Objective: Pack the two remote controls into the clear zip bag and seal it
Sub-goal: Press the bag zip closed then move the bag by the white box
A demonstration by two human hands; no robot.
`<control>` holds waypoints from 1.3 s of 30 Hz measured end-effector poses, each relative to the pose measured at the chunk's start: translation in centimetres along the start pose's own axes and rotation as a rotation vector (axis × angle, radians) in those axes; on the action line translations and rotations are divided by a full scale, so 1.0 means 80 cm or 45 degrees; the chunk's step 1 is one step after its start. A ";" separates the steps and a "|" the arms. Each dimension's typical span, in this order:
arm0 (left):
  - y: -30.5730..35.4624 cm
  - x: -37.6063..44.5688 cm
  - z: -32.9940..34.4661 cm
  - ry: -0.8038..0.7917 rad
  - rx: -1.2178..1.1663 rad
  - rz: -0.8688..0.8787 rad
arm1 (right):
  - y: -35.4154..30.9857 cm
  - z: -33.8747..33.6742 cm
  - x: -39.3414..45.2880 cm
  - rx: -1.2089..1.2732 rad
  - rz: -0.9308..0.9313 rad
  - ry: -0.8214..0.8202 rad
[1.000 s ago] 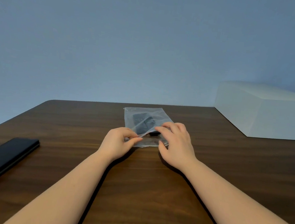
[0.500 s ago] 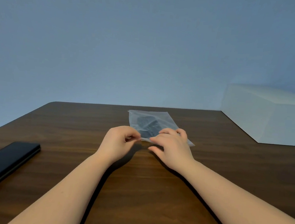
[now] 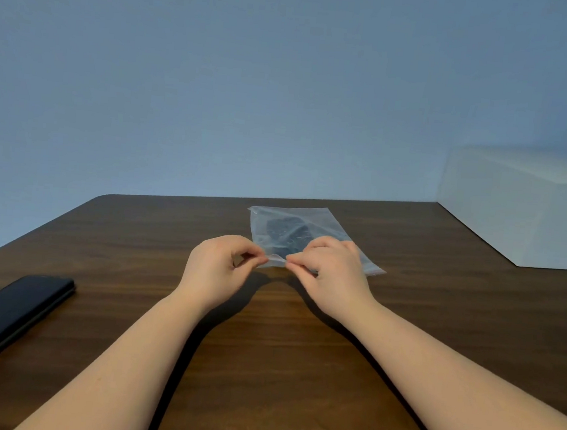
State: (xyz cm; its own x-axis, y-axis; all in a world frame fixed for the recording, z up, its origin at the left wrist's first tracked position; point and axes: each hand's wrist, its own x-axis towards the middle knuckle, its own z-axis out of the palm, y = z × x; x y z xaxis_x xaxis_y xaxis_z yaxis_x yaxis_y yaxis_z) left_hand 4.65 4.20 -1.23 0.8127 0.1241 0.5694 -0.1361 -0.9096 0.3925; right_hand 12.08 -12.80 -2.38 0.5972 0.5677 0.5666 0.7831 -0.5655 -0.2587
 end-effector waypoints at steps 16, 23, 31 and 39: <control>0.006 -0.002 0.004 -0.050 -0.049 0.055 | -0.014 -0.001 -0.002 -0.019 -0.102 0.009; 0.008 -0.003 0.005 -0.083 -0.057 0.051 | -0.018 0.002 -0.004 -0.026 -0.141 0.033; 0.006 -0.004 0.005 -0.072 -0.033 0.087 | -0.018 0.006 -0.005 -0.159 -0.227 0.025; 0.007 -0.007 0.004 -0.046 0.090 0.120 | -0.002 -0.005 -0.009 -0.325 -0.291 0.070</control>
State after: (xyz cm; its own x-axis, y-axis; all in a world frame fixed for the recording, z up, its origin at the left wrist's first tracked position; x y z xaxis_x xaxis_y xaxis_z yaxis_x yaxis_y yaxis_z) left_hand 4.29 3.51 -1.52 0.8183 0.0232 0.5743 -0.1737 -0.9425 0.2856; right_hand 11.47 -13.37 -2.41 0.3957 0.6681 0.6301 0.8228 -0.5627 0.0799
